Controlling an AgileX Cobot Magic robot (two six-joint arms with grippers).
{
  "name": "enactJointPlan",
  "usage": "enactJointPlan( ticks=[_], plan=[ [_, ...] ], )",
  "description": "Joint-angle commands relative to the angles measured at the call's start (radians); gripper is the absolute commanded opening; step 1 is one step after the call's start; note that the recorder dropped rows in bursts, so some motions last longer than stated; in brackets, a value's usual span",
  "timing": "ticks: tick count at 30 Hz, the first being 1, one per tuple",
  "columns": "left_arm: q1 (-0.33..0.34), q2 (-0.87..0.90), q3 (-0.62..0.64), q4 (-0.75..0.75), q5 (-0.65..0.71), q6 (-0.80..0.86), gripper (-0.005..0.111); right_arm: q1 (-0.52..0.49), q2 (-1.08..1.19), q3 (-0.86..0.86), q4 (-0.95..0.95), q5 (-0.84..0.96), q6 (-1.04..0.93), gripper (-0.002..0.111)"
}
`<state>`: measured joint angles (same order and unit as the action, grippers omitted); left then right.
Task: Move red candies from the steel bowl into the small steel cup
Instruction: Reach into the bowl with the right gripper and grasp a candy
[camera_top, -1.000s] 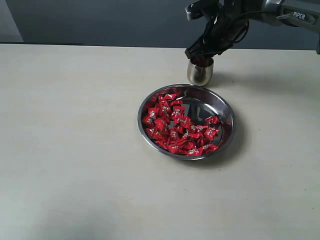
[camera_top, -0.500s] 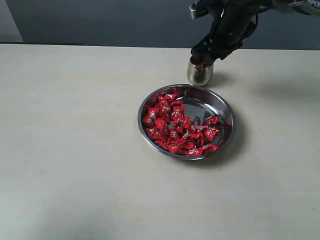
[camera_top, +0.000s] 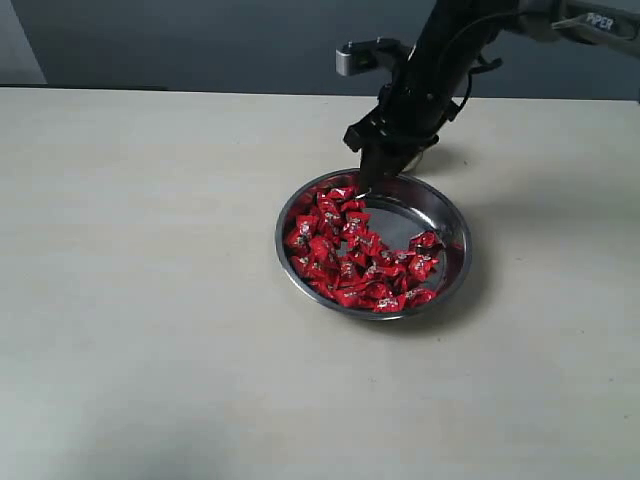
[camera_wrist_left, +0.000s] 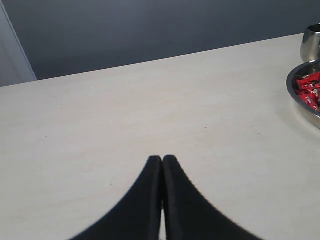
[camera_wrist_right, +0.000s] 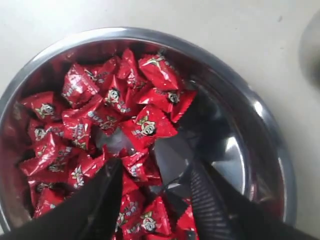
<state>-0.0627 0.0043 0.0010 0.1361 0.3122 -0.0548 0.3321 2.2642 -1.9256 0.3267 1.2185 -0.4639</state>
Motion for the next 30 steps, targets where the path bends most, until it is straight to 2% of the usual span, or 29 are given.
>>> enactJointPlan(
  ticks=[1, 9, 20, 22, 27, 30],
  plan=[
    [-0.01, -0.004, -0.001, 0.0, -0.004, -0.006, 0.0, 0.018, 0.05, 0.006, -0.01, 0.003, -0.011, 0.043],
    [-0.01, -0.004, -0.001, 0.0, -0.004, -0.006, 0.0, 0.018, 0.128, 0.006, 0.0, 0.001, -0.011, 0.043],
    [-0.01, -0.004, -0.001, 0.0, -0.004, -0.006, 0.0, 0.018, 0.16, 0.006, 0.052, -0.096, -0.016, 0.042],
    [-0.01, -0.004, -0.001, 0.0, -0.004, -0.006, 0.0, 0.019, 0.16, 0.006, 0.052, -0.096, -0.016, 0.036],
    [-0.01, -0.004, -0.001, 0.0, -0.004, -0.006, 0.0, 0.019, 0.16, 0.006, 0.052, -0.085, -0.016, 0.002],
    [-0.01, -0.004, -0.001, 0.0, -0.004, -0.006, 0.0, 0.019, 0.149, 0.006, 0.029, -0.059, -0.016, -0.001]
  ],
)
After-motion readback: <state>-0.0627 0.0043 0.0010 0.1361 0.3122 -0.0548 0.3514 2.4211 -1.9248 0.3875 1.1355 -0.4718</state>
